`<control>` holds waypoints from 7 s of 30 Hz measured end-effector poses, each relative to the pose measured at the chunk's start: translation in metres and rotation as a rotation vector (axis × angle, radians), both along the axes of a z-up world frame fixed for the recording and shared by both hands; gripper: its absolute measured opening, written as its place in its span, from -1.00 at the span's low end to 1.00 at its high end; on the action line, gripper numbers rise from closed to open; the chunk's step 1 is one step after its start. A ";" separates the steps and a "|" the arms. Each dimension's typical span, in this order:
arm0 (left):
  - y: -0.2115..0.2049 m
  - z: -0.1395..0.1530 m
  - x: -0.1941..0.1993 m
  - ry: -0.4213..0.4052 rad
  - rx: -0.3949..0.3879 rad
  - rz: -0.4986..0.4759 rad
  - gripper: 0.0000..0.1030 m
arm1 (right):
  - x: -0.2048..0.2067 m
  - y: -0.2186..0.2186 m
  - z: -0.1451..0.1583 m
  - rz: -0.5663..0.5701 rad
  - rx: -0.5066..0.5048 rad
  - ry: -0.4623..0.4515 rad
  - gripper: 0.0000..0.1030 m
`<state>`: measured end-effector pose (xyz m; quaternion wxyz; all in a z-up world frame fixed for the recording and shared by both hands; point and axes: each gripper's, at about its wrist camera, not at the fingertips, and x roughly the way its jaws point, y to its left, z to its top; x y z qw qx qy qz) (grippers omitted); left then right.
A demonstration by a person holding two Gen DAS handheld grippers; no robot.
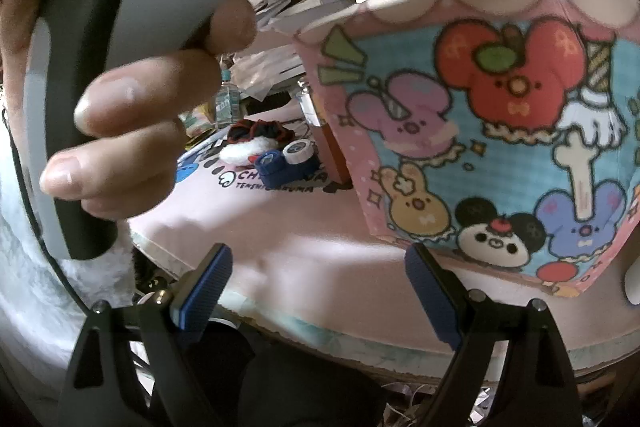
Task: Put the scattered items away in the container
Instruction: 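Lower the medicine box into the pink box and open the left gripper, then withdraw the left gripper from the box, then move the right gripper toward the blue contact-lens case, then close the right gripper on the blue contact-lens case, then lift the lens case with the right gripper off the desk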
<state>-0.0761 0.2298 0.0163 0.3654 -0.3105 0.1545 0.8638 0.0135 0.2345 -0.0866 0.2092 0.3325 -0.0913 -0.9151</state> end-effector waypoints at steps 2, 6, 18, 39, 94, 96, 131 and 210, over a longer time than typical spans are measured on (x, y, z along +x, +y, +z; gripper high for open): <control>-0.002 0.001 0.001 0.003 0.010 -0.003 0.90 | 0.000 0.000 0.000 0.001 0.001 0.000 0.68; -0.006 0.002 0.001 0.005 0.011 0.004 0.90 | 0.001 0.000 0.002 0.003 0.002 0.001 0.68; -0.051 0.017 0.025 0.034 0.094 -0.026 0.90 | 0.005 -0.001 0.003 0.009 0.005 -0.001 0.68; -0.192 0.006 0.072 0.105 0.219 0.275 0.92 | -0.002 -0.032 -0.004 0.055 0.034 -0.017 0.68; -0.284 -0.097 0.103 -0.006 0.332 0.509 0.93 | -0.071 -0.121 -0.001 -0.189 0.374 0.173 0.21; -0.284 -0.096 0.104 -0.005 0.333 0.508 0.93 | -0.072 -0.119 -0.001 -0.196 0.377 0.169 0.21; -0.283 -0.107 0.098 -0.026 0.341 0.488 0.93 | -0.071 -0.106 0.004 -0.140 0.433 0.124 0.10; -0.284 -0.118 0.078 -0.058 0.373 0.471 0.93 | -0.122 -0.130 -0.005 0.066 0.327 -0.077 0.19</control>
